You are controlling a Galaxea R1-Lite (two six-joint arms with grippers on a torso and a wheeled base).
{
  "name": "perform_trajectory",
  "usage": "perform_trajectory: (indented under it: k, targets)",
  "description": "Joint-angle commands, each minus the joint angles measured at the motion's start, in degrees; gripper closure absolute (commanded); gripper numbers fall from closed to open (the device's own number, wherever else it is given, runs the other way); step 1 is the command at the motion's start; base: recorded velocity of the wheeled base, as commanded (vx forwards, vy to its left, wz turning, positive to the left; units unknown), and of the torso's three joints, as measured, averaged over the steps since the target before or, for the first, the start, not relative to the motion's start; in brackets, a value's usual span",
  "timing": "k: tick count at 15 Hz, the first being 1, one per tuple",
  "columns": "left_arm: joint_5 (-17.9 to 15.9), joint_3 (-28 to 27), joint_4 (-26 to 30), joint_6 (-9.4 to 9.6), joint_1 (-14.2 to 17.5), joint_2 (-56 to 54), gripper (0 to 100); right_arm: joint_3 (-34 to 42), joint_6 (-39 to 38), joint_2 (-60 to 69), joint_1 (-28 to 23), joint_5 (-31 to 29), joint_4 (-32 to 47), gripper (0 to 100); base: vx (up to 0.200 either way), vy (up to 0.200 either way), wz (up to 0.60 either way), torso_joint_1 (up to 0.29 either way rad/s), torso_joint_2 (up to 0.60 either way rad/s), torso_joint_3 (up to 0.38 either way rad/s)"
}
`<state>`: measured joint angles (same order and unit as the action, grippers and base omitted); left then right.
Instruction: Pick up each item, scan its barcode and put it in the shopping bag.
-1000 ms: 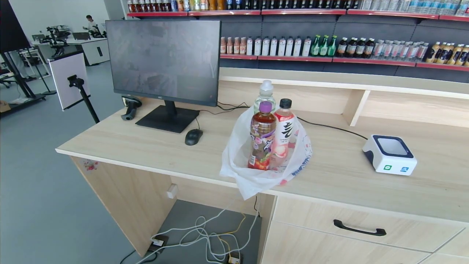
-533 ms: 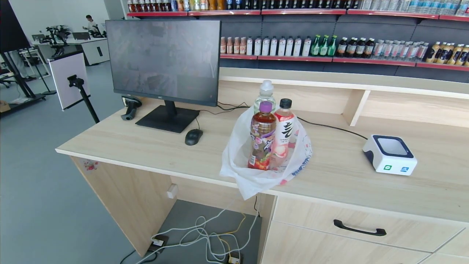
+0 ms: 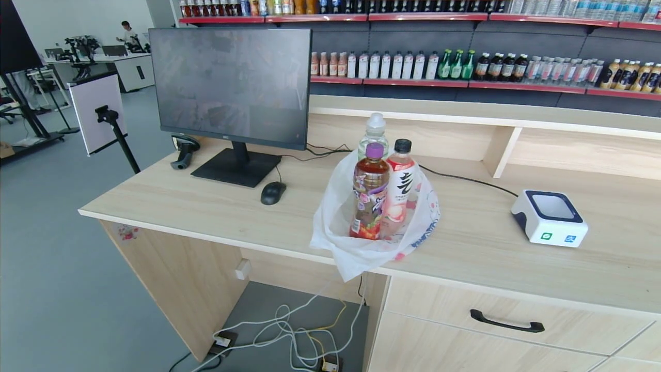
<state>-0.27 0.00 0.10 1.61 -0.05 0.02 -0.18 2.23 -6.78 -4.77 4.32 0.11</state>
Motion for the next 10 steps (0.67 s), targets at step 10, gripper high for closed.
perform_trajectory:
  k: [10]
  targets:
    - [0.0, 0.0, 0.1, 0.15, 0.0, 0.0, 0, 0.2, -1.4, 6.8, 4.8, -0.6, 0.0, 0, 0.000, -0.140, 0.00, 0.005, 0.00, -0.001]
